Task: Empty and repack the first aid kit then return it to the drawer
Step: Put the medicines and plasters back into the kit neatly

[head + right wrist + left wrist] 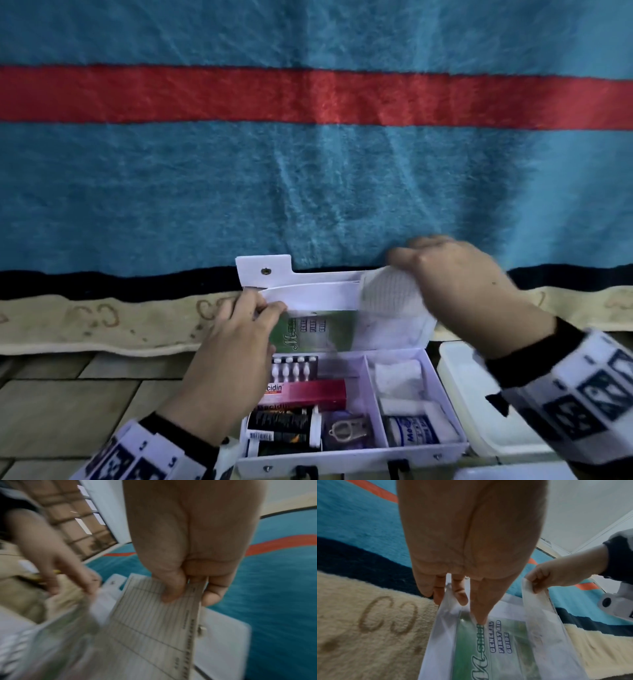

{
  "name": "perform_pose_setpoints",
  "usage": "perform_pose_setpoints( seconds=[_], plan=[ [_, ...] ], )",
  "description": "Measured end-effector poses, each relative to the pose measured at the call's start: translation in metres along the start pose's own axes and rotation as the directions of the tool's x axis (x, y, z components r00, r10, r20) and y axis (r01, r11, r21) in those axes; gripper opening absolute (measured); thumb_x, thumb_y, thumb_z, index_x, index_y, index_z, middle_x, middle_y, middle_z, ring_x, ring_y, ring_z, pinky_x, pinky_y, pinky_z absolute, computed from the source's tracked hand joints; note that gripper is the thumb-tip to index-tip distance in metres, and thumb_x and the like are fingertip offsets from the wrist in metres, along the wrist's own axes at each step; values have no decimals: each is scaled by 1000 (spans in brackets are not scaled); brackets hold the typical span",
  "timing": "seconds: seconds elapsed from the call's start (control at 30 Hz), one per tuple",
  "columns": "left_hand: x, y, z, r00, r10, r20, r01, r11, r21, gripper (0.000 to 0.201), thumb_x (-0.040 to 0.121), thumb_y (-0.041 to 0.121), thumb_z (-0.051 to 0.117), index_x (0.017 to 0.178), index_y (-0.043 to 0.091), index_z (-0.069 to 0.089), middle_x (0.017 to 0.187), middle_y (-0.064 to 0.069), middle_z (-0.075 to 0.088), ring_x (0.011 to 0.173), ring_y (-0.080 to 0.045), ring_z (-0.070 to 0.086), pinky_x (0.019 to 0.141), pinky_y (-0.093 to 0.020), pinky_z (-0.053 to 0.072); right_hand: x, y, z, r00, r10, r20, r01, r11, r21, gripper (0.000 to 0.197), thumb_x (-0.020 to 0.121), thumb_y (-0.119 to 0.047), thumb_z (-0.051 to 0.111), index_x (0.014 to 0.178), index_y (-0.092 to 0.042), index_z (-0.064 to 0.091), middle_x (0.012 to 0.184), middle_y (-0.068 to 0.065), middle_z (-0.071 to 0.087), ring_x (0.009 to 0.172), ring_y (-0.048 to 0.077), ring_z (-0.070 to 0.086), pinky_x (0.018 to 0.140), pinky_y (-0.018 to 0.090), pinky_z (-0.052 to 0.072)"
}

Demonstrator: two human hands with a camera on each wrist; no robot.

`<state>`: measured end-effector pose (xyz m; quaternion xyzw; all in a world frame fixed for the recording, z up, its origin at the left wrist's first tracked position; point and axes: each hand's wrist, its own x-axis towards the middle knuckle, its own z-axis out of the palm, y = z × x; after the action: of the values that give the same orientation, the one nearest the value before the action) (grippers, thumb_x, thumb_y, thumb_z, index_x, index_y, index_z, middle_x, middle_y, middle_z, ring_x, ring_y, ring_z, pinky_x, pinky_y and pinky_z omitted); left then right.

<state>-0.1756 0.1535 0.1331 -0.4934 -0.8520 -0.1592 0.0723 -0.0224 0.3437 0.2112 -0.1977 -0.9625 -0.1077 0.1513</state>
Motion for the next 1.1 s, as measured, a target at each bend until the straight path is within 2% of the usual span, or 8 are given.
perform_pose_setpoints(
  seconds=[0.1, 0.23, 0.4, 0.6, 0.73, 0.87, 1.0, 1.1],
  plan=[
    [0, 0, -2, 1000, 0, 5, 0, 1000, -2, 56, 91, 18, 53, 141, 34, 34, 120, 13, 31, 114, -9, 28, 104, -24, 30, 7, -31, 6, 992, -108, 68, 111, 992, -55, 42, 67, -16, 25, 68, -24, 66, 64, 0, 63, 61, 26, 62, 51, 28, 39],
    [-1, -1, -4, 1000, 4, 16, -4, 1000, -5, 57, 90, 17, 53, 141, 35, 35, 120, 15, 32, 111, -9, 30, 102, -25, 33, 13, -26, 23, 990, 61, 130, -97, 952, 291, 24, 82, -18, 63, 104, -24, 60, 98, 0, 65, 94, 21, 60, 70, 26, 40],
    [-2, -3, -3, 999, 10, 31, -10, 1000, 7, 65, 85, 9, 59, 142, 32, 38, 119, 12, 37, 112, -12, 35, 100, -28, 36, -3, -8, 45, 943, 328, 50, -300, 776, 555, 33, 80, -15, 70, 60, -23, 46, 58, -6, 49, 57, 8, 46, 54, 13, 36],
    [-1, 2, -1, 999, -21, 35, 21, 1000, 11, 65, 89, 10, 53, 145, 34, 29, 122, 13, 31, 115, -9, 27, 103, -24, 32, -1, -7, 33, 999, 44, -10, -41, 974, 223, 30, 76, 7, 43, 86, -21, 49, 74, -7, 49, 81, 23, 54, 67, 24, 27],
    [-1, 2, -3, 999, -18, 42, 17, 1000, 24, 64, 91, 13, 51, 145, 34, 26, 122, 14, 29, 116, -8, 26, 104, -24, 31, 9, -16, 20, 991, -121, -56, 122, 992, 22, 48, 64, -5, 24, 86, -22, 63, 72, -2, 57, 69, 23, 60, 55, 26, 42],
    [-1, 0, -3, 999, -13, 50, 12, 1000, 20, 65, 89, 10, 52, 145, 34, 29, 121, 14, 31, 114, -8, 28, 103, -23, 31, 18, -24, 9, 976, -154, 157, 158, 987, -14, 37, 85, -8, 32, 102, -28, 59, 105, 1, 56, 100, 26, 56, 77, 35, 44],
    [0, -1, -3, 999, -6, 37, 6, 1000, 2, 67, 87, 8, 54, 144, 34, 31, 117, 15, 32, 111, -8, 29, 99, -22, 32, 16, -34, 16, 962, -133, 237, 166, 978, -126, 21, 88, -12, 43, 86, -26, 58, 103, 5, 64, 96, 29, 63, 57, 28, 34],
    [-2, -2, -2, 999, -3, 36, 3, 1000, -4, 68, 84, 5, 57, 142, 32, 37, 114, 13, 36, 109, -9, 32, 96, -23, 34, 22, -32, 18, 966, -102, 236, 134, 983, -122, 14, 88, -18, 54, 94, -24, 65, 101, 3, 67, 95, 29, 64, 63, 28, 37]
  ],
)
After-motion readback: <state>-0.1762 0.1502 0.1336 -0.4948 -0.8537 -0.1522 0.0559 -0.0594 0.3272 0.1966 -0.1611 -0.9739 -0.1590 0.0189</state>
